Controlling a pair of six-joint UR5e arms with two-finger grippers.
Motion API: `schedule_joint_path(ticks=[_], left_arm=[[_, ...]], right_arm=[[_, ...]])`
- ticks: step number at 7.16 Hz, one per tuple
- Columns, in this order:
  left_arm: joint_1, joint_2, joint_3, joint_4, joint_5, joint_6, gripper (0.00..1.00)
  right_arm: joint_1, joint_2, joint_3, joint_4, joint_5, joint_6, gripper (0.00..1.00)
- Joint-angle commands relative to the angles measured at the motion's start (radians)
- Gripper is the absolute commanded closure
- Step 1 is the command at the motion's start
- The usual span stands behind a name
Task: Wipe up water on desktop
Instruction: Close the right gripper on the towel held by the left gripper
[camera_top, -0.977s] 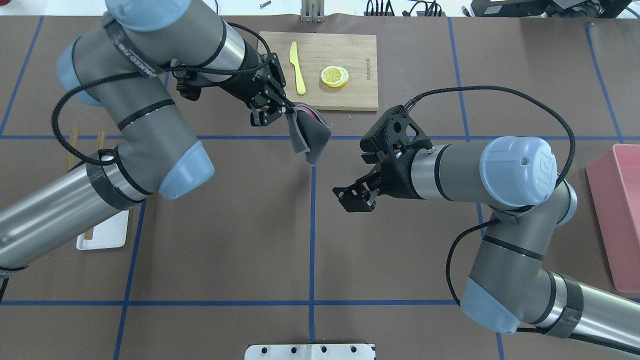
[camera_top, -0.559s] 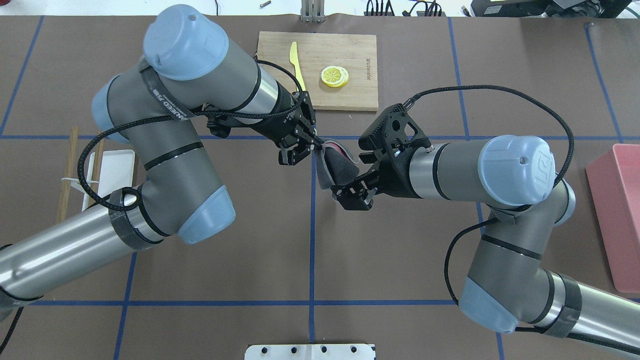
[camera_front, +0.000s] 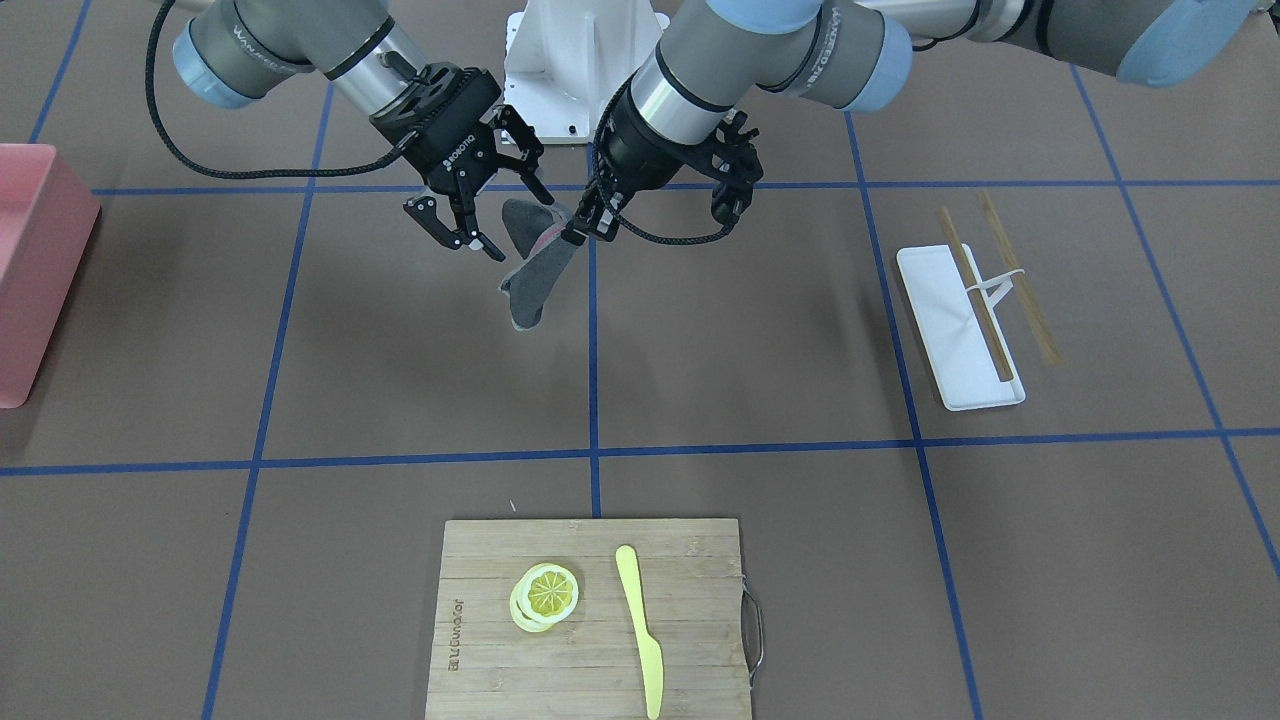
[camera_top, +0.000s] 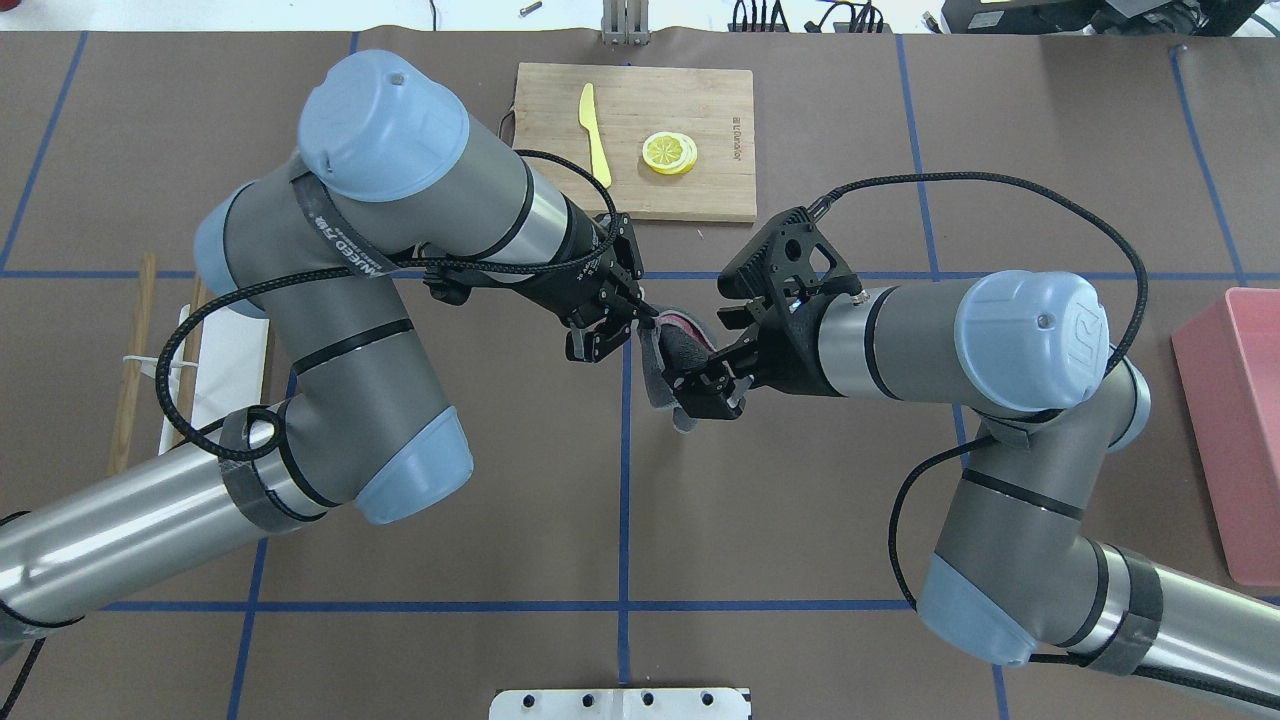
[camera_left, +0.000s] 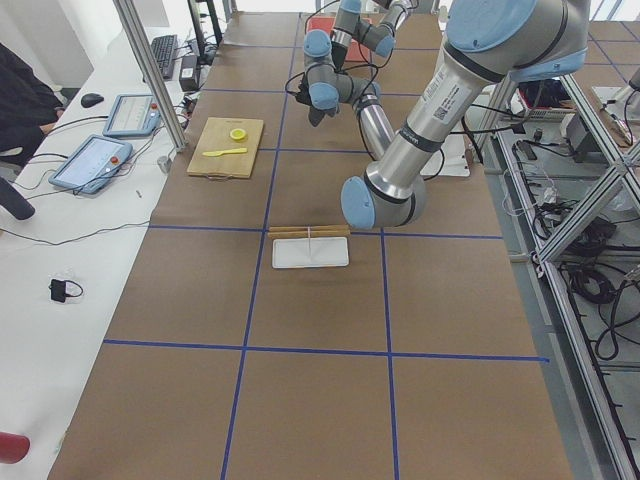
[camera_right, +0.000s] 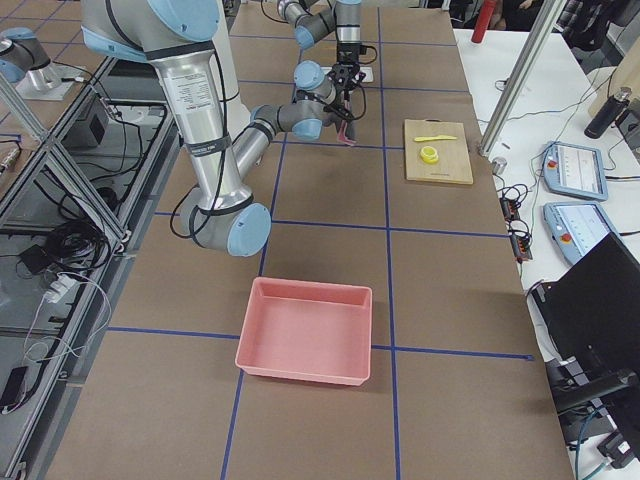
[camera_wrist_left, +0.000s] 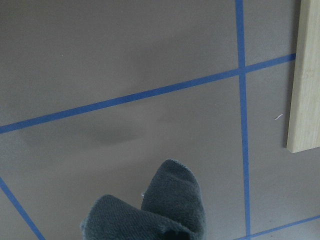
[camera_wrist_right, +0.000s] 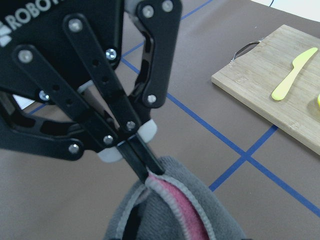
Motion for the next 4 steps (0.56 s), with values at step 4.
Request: schedule_joint_path(ticks=[4], left_arm=[[0.001, 0.023, -0.016, 0.0, -0.001, 0.011, 1.0]], right_arm=[[-0.008, -0.001, -0.005, 0.0, 0.002, 0.019, 0.6]])
